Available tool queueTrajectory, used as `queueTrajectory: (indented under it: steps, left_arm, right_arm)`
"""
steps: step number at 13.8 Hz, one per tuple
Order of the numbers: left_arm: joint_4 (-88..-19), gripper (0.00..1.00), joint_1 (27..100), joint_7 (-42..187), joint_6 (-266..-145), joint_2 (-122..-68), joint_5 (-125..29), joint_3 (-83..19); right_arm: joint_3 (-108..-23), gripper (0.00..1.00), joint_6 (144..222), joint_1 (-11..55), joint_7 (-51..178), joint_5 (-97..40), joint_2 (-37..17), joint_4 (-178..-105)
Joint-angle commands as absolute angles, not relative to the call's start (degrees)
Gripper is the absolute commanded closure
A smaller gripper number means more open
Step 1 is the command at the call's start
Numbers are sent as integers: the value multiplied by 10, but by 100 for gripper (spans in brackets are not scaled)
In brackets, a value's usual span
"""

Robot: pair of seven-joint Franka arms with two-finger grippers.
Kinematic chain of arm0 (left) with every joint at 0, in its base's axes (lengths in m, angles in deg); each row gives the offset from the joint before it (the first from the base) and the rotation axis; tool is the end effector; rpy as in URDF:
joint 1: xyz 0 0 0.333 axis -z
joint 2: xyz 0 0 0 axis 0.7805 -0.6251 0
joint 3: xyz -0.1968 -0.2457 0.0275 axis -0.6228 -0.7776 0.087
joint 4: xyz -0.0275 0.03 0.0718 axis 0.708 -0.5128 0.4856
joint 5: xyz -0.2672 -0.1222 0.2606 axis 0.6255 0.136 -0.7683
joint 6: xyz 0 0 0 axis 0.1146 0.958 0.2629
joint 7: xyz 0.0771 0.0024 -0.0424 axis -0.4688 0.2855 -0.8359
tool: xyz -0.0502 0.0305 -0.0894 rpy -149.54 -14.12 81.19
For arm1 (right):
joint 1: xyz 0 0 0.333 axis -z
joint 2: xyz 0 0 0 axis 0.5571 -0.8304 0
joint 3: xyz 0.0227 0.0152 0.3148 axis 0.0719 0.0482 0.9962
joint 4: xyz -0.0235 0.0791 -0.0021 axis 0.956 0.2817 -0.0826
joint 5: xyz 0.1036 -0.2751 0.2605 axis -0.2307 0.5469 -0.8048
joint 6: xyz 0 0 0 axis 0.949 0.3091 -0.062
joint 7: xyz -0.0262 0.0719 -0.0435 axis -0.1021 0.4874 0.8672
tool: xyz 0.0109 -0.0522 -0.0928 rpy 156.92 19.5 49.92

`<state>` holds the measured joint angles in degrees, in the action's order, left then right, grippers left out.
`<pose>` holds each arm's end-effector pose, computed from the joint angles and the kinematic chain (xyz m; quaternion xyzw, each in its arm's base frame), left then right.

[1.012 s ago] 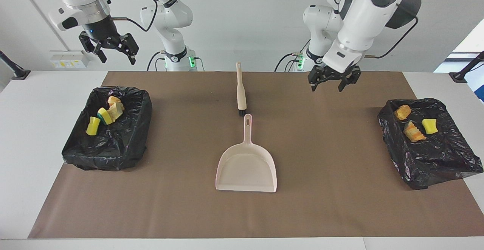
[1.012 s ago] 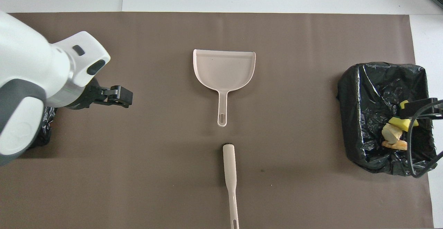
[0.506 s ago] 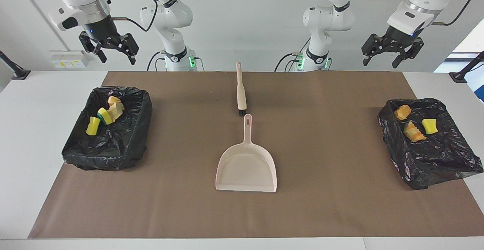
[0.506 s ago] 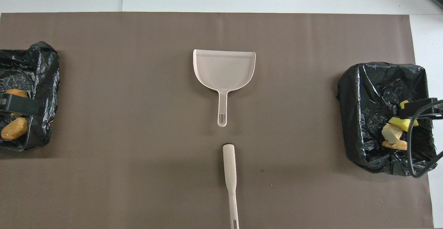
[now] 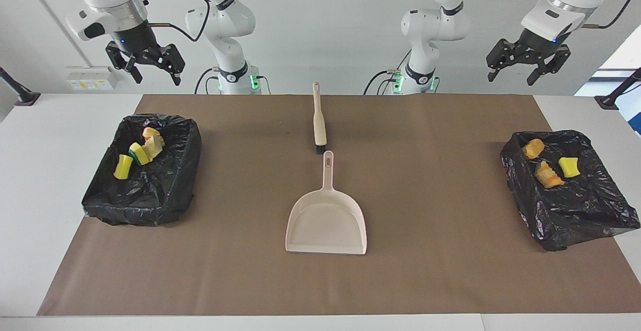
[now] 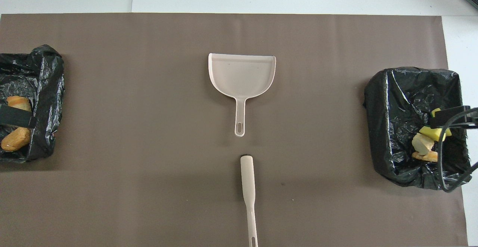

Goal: Sweep and dump trash in bin

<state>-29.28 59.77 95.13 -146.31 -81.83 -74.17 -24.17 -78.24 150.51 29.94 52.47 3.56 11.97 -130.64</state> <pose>0.5154 -0.0283 0.6778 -0.9953 0.0935 0.0244 0.0017 0.5057 -0.0217 0.6563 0.9992 -0.0380 -0.0127 0.0077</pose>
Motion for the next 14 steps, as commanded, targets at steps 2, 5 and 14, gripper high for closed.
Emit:
queueTrajectory:
  steps: [2, 5, 14]
  left_arm:
    - [-238, 0, 591, 965, -1437, -855, -754, -246]
    - [-210, 0, 591, 966, -1419, -877, -748, -242]
    - [-215, 0, 590, 960, -1428, -869, -747, -243]
  right_arm:
    - [-778, 0, 1504, 308, 541, 28, 123, -1305]
    - [-778, 0, 1504, 308, 541, 28, 123, -1305]
    - [-778, 0, 1504, 307, 541, 28, 123, -1305]
